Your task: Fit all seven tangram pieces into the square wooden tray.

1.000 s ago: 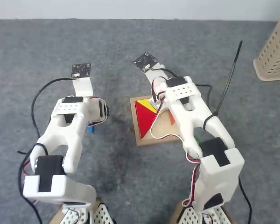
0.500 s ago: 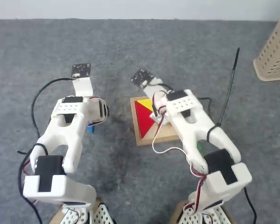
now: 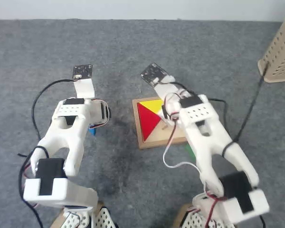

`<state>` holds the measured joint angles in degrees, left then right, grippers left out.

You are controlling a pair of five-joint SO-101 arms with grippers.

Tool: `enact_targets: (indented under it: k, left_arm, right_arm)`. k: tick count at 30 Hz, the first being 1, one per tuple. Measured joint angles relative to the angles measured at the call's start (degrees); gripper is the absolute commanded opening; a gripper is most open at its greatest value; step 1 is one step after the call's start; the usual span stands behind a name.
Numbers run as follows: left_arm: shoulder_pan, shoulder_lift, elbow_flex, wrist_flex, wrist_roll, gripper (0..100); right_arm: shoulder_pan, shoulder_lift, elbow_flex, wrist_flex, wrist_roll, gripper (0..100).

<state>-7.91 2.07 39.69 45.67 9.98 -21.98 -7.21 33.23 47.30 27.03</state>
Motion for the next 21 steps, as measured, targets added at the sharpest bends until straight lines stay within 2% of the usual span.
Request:
enact_targets:
  k: [14,21]
  left_arm:
    - [0.0,0.0,0.0,0.0,0.0,21]
    - [0.0,0.0,0.0,0.0,0.0,21]
  right_arm:
    - [2.3,-0.9,4.7,-0.5,-0.3,0.6]
    - [2.2,7.5,-1.1,-0.5,-0.3,0.6]
